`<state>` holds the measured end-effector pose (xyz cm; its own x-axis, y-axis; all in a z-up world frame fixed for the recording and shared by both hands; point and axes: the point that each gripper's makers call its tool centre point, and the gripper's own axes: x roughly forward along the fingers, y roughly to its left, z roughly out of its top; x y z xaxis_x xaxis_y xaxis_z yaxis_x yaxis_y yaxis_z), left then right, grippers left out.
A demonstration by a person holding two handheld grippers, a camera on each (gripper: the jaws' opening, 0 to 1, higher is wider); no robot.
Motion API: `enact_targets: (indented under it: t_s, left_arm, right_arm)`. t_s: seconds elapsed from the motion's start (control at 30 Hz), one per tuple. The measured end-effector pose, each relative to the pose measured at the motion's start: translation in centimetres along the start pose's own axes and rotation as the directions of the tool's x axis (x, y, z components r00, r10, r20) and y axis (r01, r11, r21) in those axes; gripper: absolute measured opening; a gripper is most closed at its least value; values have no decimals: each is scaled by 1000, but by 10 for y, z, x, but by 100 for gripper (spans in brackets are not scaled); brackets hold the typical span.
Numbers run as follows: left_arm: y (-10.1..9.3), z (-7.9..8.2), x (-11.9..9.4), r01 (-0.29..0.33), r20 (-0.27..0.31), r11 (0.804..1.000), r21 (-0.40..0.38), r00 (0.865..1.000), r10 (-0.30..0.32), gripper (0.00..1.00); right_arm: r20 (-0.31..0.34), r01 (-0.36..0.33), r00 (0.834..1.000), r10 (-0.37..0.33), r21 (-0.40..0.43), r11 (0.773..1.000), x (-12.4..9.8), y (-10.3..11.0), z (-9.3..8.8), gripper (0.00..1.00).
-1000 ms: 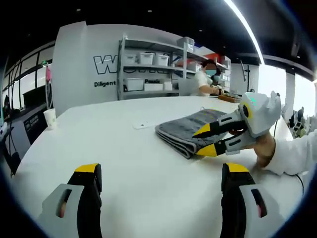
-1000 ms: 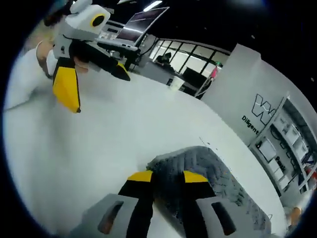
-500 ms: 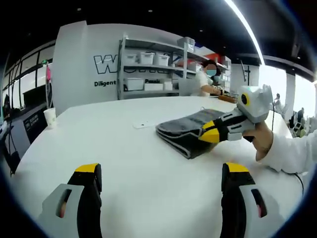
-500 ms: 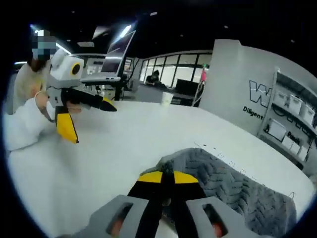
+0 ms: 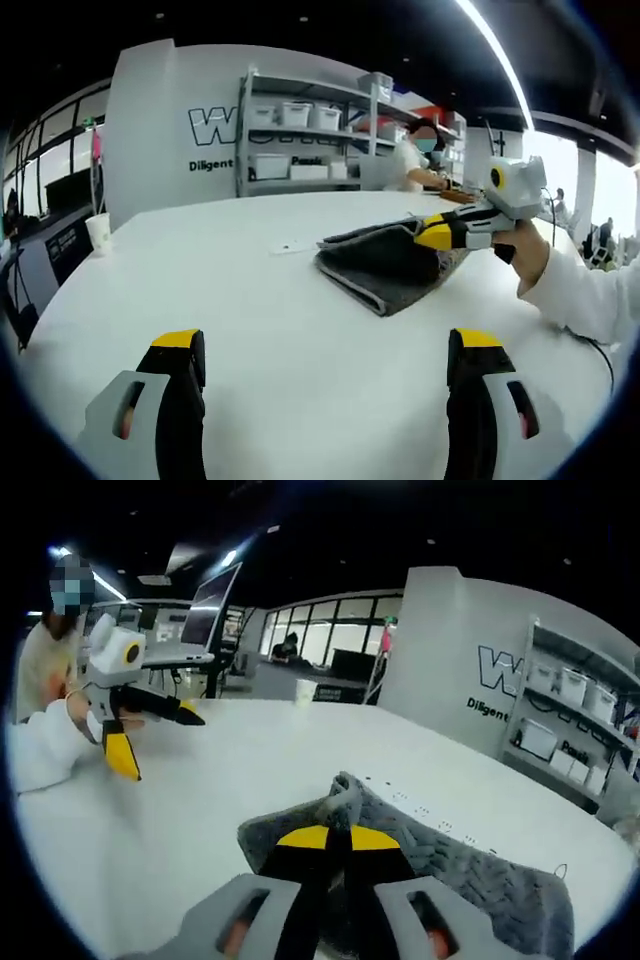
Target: Open the folded towel by lifting each exposed corner and separating the folded layers until the towel lies flat within the target outline without major curled edges
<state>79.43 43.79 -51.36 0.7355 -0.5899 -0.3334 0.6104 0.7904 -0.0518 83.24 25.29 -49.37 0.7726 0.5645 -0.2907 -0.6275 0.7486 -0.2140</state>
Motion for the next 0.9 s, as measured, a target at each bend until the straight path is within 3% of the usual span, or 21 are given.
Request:
enact_targets:
  t_s: [0.9]
  left_arm:
    - [-1,-3,1,-19,-1,999,46,1000,19,100]
  right_arm:
    - [59,142,988,-145,55,988,-61,-88,3,0]
